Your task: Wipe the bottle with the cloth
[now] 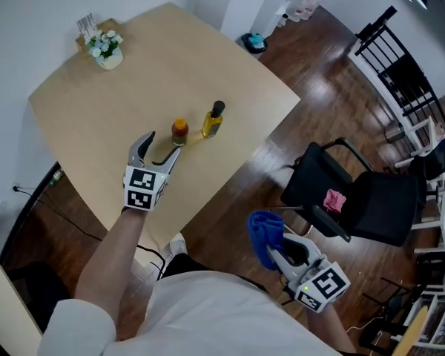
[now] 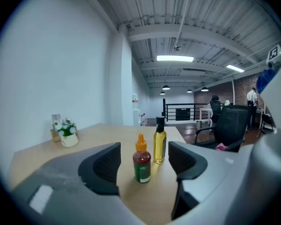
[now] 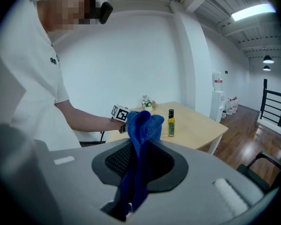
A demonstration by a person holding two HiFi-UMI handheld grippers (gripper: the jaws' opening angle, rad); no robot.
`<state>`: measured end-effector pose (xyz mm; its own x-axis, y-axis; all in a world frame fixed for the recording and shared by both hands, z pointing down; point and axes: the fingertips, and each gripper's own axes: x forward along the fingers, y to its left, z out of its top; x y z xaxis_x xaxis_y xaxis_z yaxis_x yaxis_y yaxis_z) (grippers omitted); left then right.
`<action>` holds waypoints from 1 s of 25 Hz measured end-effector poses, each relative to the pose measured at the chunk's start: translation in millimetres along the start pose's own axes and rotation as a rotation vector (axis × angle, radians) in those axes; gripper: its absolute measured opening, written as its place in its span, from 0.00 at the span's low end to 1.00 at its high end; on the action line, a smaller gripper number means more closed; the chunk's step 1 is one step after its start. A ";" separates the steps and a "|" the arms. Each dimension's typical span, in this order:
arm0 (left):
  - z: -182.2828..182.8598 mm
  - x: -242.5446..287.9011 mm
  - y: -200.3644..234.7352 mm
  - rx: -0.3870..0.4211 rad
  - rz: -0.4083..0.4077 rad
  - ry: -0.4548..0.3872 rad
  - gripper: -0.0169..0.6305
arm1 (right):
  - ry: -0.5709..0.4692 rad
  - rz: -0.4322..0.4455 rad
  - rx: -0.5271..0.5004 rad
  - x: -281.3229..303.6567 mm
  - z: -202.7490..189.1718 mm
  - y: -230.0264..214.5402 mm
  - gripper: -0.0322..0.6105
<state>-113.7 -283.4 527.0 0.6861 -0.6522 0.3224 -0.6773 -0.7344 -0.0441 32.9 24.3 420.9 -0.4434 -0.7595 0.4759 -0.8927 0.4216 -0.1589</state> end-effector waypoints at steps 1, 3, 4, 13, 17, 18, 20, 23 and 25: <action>4.7 -17.5 -3.8 -0.012 0.020 -0.014 0.55 | -0.015 0.016 -0.013 -7.3 -0.8 1.7 0.18; 11.3 -53.4 -21.5 -0.037 0.041 -0.038 0.54 | -0.043 0.051 -0.039 -25.6 -6.7 5.6 0.18; 13.7 -71.8 -34.3 -0.049 0.045 -0.049 0.53 | -0.054 0.069 -0.049 -35.4 -12.4 7.4 0.18; 11.5 -261.2 -225.4 -0.149 0.103 -0.126 0.50 | -0.102 0.235 -0.106 -130.6 -102.5 31.4 0.18; 5.3 -328.8 -292.7 -0.108 0.108 -0.043 0.48 | -0.101 0.295 -0.122 -163.7 -131.9 44.0 0.18; 7.9 -343.2 -304.7 -0.096 0.106 -0.025 0.48 | -0.111 0.308 -0.114 -172.4 -134.6 47.3 0.18; 13.1 -364.0 -326.7 -0.073 0.091 -0.001 0.47 | -0.131 0.318 -0.107 -185.0 -138.1 52.7 0.18; 17.8 -377.0 -363.9 -0.065 0.031 0.006 0.43 | -0.155 0.319 -0.094 -200.2 -140.7 62.3 0.18; 20.8 -380.0 -386.4 -0.056 -0.016 -0.003 0.43 | -0.164 0.313 -0.095 -210.5 -142.9 70.6 0.18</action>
<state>-107.2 244.2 401.9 0.6975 -0.6414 0.3196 -0.6803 -0.7328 0.0142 74.7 284.7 433.2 -0.7081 -0.6523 0.2704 -0.7035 0.6847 -0.1904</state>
